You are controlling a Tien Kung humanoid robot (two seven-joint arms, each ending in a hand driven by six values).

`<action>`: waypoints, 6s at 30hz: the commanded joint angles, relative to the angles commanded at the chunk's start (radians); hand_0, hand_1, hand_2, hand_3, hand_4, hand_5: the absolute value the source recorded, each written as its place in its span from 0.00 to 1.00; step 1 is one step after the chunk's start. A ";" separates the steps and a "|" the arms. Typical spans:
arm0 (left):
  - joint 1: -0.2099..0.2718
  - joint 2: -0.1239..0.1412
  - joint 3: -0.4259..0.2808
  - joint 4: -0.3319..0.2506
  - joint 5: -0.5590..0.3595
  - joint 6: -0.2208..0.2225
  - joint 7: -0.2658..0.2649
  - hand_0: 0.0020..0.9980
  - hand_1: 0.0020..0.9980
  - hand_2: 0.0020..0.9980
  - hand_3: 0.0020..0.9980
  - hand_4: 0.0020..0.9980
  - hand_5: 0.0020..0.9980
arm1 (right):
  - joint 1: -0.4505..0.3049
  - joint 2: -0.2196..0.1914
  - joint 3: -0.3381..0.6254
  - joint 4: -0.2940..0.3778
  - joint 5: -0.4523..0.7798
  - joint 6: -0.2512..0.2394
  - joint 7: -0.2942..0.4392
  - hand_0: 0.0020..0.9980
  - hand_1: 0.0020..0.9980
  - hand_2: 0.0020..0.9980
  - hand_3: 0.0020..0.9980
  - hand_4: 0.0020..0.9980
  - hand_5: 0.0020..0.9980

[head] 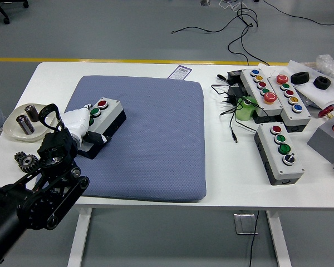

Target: Pick up the button,place it on the desk,press the button,press the button

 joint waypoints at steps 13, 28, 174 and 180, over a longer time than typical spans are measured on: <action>0.001 0.029 0.019 0.047 0.000 0.132 0.000 0.01 0.00 0.00 0.18 0.93 0.30 | 0.002 0.000 0.007 0.000 -0.007 -0.001 -0.001 0.52 0.67 0.70 0.62 0.30 0.14; -0.004 0.079 0.098 0.064 0.000 0.276 -0.093 0.02 0.00 0.00 0.05 0.88 0.28 | 0.005 0.000 0.010 0.000 -0.012 0.000 -0.001 0.52 0.67 0.70 0.62 0.30 0.14; -0.017 0.325 0.255 -0.404 -0.337 -0.047 -0.386 0.00 0.00 0.00 0.61 0.53 1.00 | 0.017 0.000 0.001 0.000 -0.017 0.001 0.001 0.51 0.67 0.70 0.62 0.30 0.13; -0.018 0.309 0.262 -0.388 -0.341 -0.040 -0.381 0.00 0.00 0.00 0.62 0.54 1.00 | 0.019 0.000 -0.001 0.000 -0.014 0.000 0.004 0.51 0.67 0.69 0.62 0.30 0.13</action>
